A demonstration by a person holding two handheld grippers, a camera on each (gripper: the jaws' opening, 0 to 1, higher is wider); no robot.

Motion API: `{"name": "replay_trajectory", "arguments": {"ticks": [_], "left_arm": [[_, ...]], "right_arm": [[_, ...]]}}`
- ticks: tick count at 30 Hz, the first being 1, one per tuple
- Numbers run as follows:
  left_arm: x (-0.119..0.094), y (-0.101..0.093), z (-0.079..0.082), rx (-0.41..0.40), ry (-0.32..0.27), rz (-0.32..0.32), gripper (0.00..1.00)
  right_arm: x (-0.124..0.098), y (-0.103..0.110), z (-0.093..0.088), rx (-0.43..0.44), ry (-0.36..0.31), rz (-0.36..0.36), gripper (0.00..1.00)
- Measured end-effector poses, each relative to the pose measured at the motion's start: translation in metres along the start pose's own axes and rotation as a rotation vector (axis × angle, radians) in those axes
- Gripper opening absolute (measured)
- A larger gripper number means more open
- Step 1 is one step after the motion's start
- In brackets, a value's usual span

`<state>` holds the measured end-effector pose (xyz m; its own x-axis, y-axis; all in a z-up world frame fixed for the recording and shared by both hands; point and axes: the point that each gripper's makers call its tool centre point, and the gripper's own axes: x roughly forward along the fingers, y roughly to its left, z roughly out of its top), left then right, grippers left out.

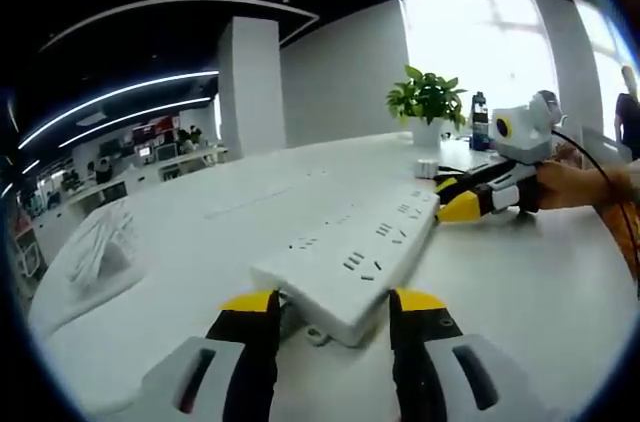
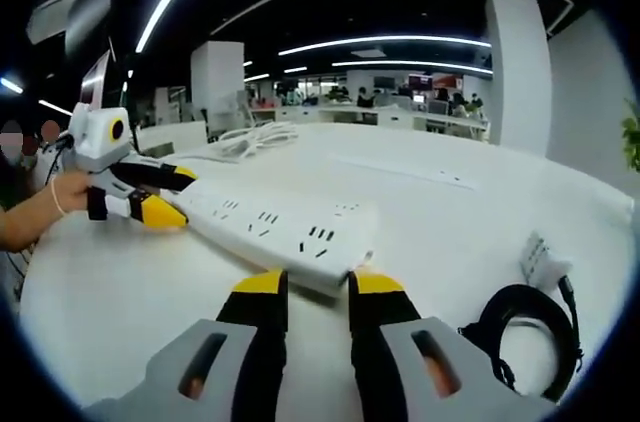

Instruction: Straighten the power strip on the desk, plug the charger into it

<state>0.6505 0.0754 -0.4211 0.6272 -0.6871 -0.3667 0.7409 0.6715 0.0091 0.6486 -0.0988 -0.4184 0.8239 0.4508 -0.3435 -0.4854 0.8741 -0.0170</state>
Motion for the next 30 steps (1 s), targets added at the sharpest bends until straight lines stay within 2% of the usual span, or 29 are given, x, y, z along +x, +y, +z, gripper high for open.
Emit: {"name": "replay_trajectory", "arguments": {"ticks": [30], "left_arm": [[0.011, -0.008, 0.004, 0.011, 0.007, -0.029, 0.45]], "right_arm": [[-0.014, -0.007, -0.006, 0.003, 0.017, -0.028, 0.19]]}}
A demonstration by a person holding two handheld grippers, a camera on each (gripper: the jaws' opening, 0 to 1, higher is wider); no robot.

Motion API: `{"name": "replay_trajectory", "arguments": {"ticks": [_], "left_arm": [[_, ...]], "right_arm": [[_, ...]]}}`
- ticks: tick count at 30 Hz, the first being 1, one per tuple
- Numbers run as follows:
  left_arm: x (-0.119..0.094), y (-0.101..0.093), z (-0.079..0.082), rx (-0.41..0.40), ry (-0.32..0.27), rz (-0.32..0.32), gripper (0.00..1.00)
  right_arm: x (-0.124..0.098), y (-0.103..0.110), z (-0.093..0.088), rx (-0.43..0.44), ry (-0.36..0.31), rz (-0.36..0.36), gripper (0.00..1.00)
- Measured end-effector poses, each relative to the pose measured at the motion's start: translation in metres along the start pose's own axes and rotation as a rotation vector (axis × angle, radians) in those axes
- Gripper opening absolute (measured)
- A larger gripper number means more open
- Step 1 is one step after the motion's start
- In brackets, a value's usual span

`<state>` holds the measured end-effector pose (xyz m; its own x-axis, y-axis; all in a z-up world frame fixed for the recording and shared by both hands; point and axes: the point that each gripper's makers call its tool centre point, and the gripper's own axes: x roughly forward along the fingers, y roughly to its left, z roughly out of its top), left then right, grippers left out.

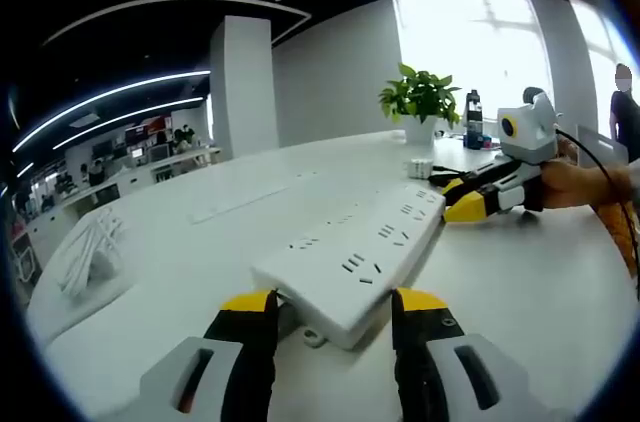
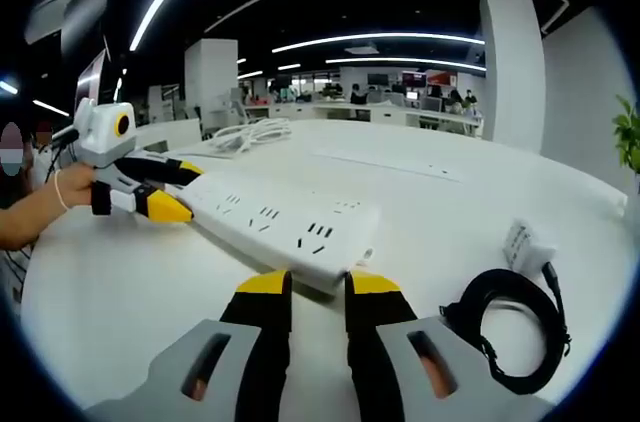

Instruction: Straighten the power strip on the desk, plug the charger into it

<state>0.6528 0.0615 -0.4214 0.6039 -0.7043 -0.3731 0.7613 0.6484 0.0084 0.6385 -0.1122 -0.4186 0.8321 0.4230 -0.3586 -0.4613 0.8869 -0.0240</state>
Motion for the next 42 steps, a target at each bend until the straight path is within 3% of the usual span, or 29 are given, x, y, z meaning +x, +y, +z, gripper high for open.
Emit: {"name": "replay_trajectory", "arguments": {"ticks": [23, 26, 28, 31, 34, 37, 42], "left_arm": [[-0.001, -0.002, 0.000, -0.008, -0.012, -0.002, 0.45], [-0.002, -0.001, 0.000, -0.025, -0.026, -0.005, 0.45], [-0.004, 0.000, -0.001, -0.015, -0.020, 0.014, 0.46], [-0.009, 0.006, -0.004, 0.016, 0.003, 0.062, 0.48], [-0.019, 0.010, 0.002, 0.020, -0.034, 0.087, 0.52], [-0.028, 0.009, 0.015, -0.048, -0.105, 0.079, 0.56], [-0.037, 0.000, 0.020, -0.077, -0.131, 0.050, 0.58]], "right_arm": [[-0.002, -0.001, -0.001, -0.004, -0.005, -0.002, 0.19], [-0.002, 0.000, -0.005, -0.080, 0.010, -0.008, 0.20], [-0.002, 0.000, -0.007, -0.097, 0.025, -0.021, 0.29], [-0.007, -0.009, 0.000, -0.061, -0.026, -0.058, 0.44], [-0.013, -0.011, 0.004, -0.054, -0.062, -0.051, 0.43], [-0.018, -0.015, 0.006, -0.038, -0.081, -0.050, 0.43], [-0.025, -0.019, 0.010, -0.020, -0.116, -0.050, 0.42]]}}
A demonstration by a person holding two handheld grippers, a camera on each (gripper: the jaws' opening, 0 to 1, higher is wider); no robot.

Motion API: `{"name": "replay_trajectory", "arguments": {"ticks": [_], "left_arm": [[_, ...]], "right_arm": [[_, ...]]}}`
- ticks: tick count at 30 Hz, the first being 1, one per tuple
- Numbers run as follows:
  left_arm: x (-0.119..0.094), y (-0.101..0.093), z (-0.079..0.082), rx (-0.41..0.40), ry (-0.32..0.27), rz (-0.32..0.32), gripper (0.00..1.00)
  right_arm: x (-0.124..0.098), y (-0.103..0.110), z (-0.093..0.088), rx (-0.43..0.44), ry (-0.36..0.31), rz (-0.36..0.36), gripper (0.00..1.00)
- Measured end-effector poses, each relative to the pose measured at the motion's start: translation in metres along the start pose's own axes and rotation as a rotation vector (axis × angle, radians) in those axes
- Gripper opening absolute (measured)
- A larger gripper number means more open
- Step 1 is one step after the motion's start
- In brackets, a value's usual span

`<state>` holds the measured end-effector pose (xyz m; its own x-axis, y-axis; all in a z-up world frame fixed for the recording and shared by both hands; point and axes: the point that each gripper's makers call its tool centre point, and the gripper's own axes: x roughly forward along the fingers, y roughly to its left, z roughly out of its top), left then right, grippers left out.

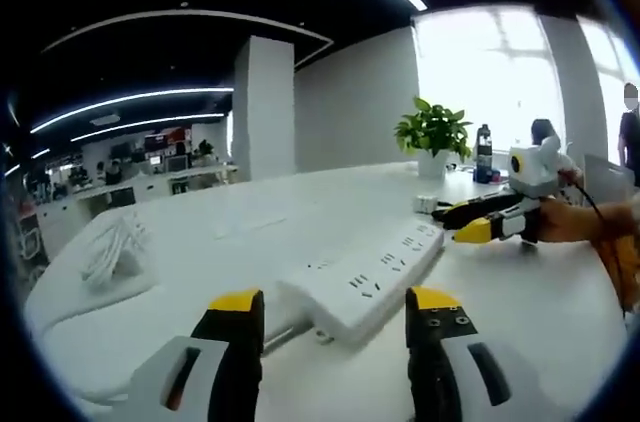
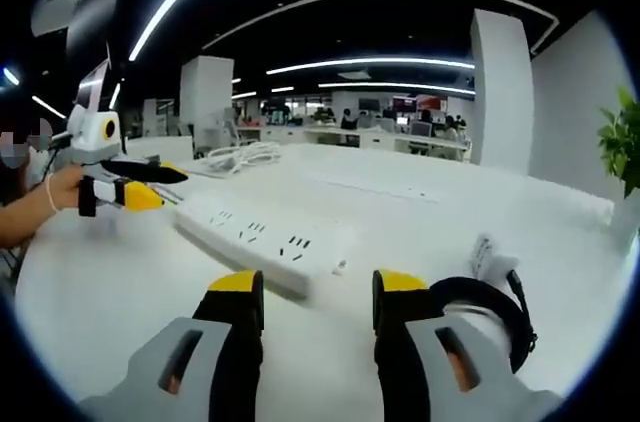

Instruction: Straighten the power strip on the desk, plug the charger into it

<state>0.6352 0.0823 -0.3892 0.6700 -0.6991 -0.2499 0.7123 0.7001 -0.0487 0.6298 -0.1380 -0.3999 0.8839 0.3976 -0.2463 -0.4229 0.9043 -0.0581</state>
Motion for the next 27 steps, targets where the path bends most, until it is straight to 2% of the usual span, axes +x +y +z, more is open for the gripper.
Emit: {"name": "replay_trajectory", "arguments": {"ticks": [7, 11, 15, 17, 19, 24, 27], "left_arm": [[-0.008, -0.016, 0.005, -0.013, -0.036, -0.019, 0.60], [-0.012, -0.018, 0.008, 0.006, -0.054, -0.004, 0.63], [-0.016, -0.023, 0.011, -0.017, -0.074, -0.020, 0.64], [-0.018, -0.031, 0.014, -0.085, -0.095, -0.043, 0.66], [-0.020, -0.035, 0.016, -0.113, -0.106, -0.059, 0.69], [-0.022, -0.044, 0.019, -0.101, -0.131, -0.049, 0.71], [-0.024, -0.048, 0.019, -0.082, -0.139, -0.044, 0.72]], "right_arm": [[-0.010, 0.003, 0.003, 0.003, -0.020, 0.009, 0.42], [-0.023, 0.005, 0.006, -0.011, -0.035, 0.015, 0.42], [-0.037, 0.005, 0.009, -0.023, -0.043, 0.020, 0.45], [-0.046, 0.000, 0.011, -0.036, -0.058, 0.006, 0.46], [-0.057, -0.005, 0.014, -0.051, -0.068, -0.011, 0.48], [-0.080, -0.025, 0.023, -0.065, -0.098, -0.073, 0.52], [-0.088, -0.031, 0.024, -0.070, -0.096, -0.080, 0.55]]}}
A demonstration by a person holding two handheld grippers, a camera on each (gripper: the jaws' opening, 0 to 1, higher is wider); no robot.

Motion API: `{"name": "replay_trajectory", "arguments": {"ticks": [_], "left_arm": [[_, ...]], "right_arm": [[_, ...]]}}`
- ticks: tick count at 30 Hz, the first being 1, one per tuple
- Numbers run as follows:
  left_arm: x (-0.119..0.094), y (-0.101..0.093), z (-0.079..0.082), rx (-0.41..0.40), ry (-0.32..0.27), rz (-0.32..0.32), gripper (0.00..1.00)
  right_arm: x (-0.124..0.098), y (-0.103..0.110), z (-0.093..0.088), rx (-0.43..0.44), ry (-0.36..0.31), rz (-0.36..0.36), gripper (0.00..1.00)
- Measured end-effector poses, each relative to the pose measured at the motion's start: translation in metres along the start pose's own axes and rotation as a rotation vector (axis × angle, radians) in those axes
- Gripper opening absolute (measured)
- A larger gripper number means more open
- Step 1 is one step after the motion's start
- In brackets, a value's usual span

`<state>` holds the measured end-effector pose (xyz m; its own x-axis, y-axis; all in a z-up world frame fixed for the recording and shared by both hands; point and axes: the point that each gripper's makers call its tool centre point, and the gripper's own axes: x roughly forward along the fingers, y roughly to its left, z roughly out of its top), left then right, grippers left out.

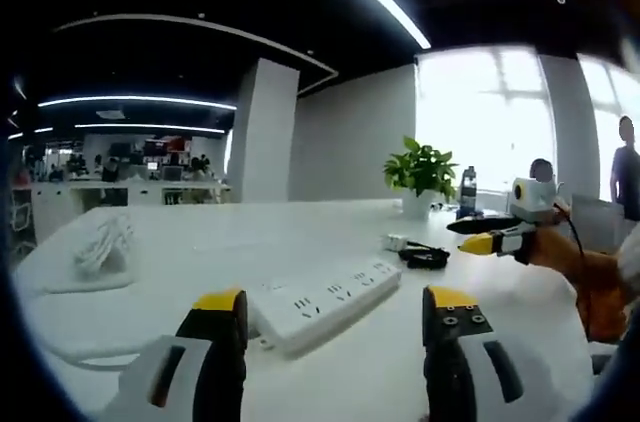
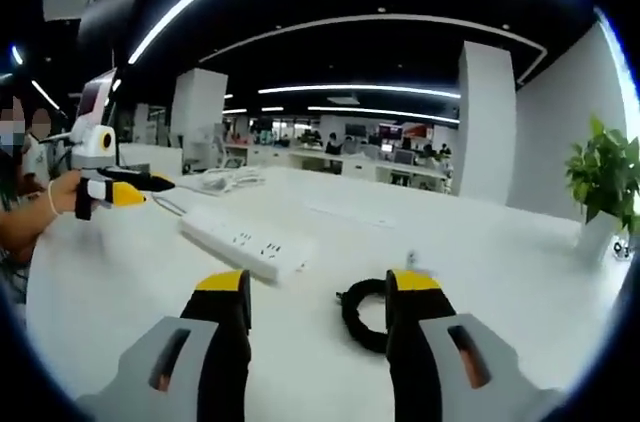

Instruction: Straighten the power strip on the desk, plug the charger into it

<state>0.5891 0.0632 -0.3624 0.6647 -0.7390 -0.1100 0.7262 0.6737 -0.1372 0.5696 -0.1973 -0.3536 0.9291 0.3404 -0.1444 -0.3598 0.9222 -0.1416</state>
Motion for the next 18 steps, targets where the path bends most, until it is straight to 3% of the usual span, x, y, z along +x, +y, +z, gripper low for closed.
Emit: {"name": "replay_trajectory", "arguments": {"ticks": [5, 11, 14, 18], "left_arm": [[-0.006, -0.012, 0.005, -0.025, -0.022, -0.029, 0.72], [-0.014, -0.022, 0.013, -0.001, -0.060, -0.037, 0.74], [-0.017, -0.024, 0.014, -0.028, -0.083, -0.053, 0.80], [-0.020, -0.023, 0.008, -0.016, -0.069, -0.041, 0.88]], "right_arm": [[-0.014, -0.002, -0.004, 0.023, 0.004, 0.002, 0.57], [-0.020, -0.007, -0.004, 0.020, -0.010, 0.003, 0.62], [-0.015, -0.013, -0.004, 0.019, -0.028, 0.028, 0.62], [-0.008, -0.014, -0.014, -0.018, 0.011, 0.087, 0.67]]}}
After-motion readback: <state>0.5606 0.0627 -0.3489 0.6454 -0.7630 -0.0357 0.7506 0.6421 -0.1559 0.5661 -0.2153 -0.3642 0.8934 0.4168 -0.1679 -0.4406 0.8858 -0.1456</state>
